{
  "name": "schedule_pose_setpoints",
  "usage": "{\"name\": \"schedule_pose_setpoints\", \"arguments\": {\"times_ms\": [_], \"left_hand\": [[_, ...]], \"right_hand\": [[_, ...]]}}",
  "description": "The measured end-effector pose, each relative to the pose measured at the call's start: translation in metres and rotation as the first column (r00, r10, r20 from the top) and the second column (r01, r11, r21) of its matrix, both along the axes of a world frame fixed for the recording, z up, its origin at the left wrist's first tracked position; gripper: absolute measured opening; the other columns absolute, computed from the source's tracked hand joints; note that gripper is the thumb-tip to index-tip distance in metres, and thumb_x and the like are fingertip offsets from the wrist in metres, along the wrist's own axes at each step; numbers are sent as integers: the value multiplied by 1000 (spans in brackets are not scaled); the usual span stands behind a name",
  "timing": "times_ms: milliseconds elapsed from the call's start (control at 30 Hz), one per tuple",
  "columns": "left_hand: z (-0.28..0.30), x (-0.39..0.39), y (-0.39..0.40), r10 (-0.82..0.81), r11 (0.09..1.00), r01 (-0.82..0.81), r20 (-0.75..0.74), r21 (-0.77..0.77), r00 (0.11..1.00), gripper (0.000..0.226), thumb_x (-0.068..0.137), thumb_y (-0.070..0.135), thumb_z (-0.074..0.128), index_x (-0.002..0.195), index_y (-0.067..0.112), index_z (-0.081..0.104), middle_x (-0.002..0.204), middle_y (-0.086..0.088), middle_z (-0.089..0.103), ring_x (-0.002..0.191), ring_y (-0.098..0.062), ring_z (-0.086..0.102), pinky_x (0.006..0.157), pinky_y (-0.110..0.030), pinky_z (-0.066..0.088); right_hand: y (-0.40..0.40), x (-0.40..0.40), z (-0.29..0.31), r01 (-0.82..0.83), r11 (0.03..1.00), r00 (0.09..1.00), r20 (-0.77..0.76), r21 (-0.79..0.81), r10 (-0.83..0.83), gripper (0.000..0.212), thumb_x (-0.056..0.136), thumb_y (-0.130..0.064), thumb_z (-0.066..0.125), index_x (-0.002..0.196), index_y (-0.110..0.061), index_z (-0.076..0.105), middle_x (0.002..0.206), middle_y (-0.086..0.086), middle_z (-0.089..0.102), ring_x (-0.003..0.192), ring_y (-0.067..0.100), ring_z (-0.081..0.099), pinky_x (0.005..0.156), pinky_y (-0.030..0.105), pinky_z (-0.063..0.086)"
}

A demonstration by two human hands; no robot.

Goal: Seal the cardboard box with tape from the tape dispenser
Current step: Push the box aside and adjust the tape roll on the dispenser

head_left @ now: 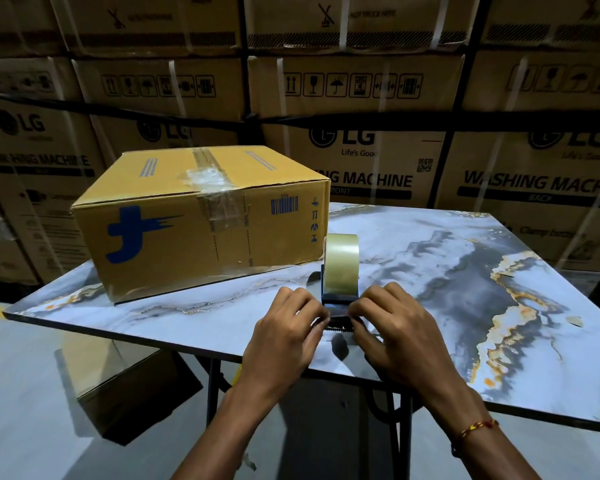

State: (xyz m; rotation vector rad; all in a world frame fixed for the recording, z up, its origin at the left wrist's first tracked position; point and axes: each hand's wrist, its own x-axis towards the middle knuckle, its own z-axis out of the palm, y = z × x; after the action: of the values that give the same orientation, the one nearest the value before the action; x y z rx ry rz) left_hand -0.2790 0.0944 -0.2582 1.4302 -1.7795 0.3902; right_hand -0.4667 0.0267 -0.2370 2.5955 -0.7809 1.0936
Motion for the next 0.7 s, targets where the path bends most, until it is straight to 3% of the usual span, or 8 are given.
{"name": "schedule_pose_setpoints", "arguments": {"times_ms": [100,233,433,700], "left_hand": [[0,0,0,10,1000,-10,-11,-16,1000,16,93,25,53,88,13,63,89,2,59,86,-20,50,56,-39,50],[-2,0,0,-13,1000,13,-22,-15,1000,14,93,24,56,88,13,63,89,2,59,84,-20,50,57,-38,51],[-2,1,0,7,999,-9,-49,-39,999,10,91,16,71,85,12,65,85,1,61,82,-21,50,60,-37,52],[-1,1,0,16,1000,-17,-32,-24,999,7,88,9,69,84,13,64,85,2,62,81,-19,50,62,-30,46]], "right_hand": [[-1,1,1,51,998,999,9,46,-52,11,86,-19,69,94,-17,61,88,-2,59,79,26,52,60,35,45],[-1,0,1,72,997,997,-34,34,-70,16,85,-14,72,83,-15,56,85,0,55,76,26,51,57,31,37],[0,1,1,39,998,999,-10,50,-39,17,85,-12,71,80,-15,56,83,0,53,74,26,49,55,37,42],[-2,0,1,19,994,1000,15,112,-21,16,85,-13,71,80,-17,56,84,-3,53,75,22,47,54,37,42]]}}
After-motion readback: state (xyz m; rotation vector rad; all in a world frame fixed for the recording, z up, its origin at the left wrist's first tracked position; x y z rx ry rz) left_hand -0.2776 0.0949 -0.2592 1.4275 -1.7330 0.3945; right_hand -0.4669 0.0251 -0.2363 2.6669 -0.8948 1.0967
